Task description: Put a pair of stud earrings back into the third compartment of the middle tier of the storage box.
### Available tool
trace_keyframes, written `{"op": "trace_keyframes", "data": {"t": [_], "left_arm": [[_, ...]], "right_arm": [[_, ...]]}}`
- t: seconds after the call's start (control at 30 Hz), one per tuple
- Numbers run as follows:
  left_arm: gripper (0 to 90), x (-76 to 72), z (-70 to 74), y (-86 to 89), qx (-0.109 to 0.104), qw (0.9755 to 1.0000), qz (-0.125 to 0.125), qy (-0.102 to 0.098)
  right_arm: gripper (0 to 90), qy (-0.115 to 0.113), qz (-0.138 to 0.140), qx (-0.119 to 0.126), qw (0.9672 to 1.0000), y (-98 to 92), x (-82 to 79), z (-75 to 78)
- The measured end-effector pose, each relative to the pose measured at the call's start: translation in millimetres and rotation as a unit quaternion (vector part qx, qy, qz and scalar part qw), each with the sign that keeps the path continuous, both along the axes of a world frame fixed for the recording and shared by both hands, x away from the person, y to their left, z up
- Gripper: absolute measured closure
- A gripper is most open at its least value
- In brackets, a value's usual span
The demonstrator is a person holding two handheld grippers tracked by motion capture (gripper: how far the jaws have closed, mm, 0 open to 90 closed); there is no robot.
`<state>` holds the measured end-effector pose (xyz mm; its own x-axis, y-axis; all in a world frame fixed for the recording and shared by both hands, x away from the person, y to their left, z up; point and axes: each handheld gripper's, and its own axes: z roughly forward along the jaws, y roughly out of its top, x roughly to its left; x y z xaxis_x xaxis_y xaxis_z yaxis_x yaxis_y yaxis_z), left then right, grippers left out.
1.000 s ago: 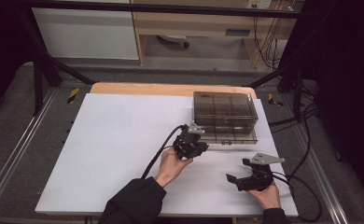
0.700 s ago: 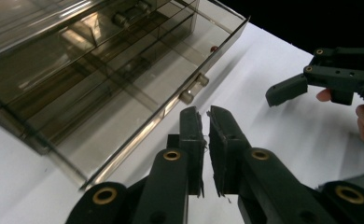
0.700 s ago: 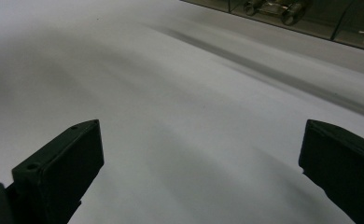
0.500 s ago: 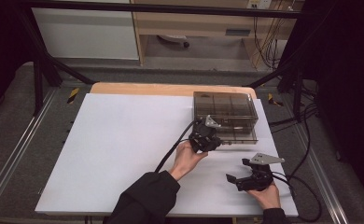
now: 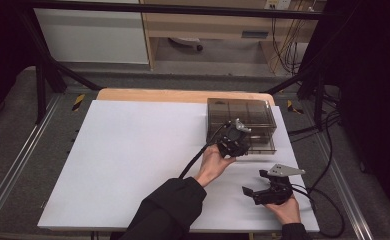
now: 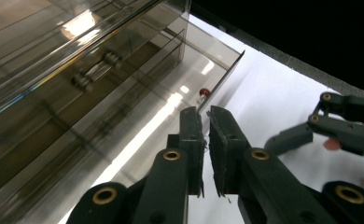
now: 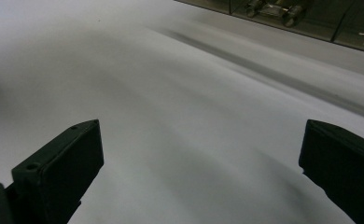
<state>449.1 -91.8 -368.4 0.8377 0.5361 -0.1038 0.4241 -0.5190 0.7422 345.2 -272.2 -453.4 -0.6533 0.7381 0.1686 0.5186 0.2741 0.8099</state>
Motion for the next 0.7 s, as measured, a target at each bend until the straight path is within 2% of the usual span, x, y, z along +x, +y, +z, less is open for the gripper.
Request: {"op": "trace_keyframes", "data": {"t": [0.23,0.3,0.5,0.7], "left_arm": [[83.0,12.2,-3.2,-19.2,0.001,1.0,-0.001,0.0],[83.0,16.1,-4.2,-22.6,-0.004,1.0,0.0,0.001],[83.0,24.7,-9.3,-31.5,0.001,1.0,-0.003,0.0],[83.0,31.6,-23.2,-43.0,0.013,0.9999,0.002,0.005]], "right_arm": [[0.5,-0.001,0.0,-0.001,1.0,0.0,-0.3,0.0],[0.5,-0.002,0.001,-0.005,1.0,-0.3,0.1,-0.3],[0.5,-0.002,0.0,-0.001,1.0,-0.3,-0.2,0.1],[0.5,-0.002,0.0,0.002,1.0,-0.2,-0.3,0.2]]}}
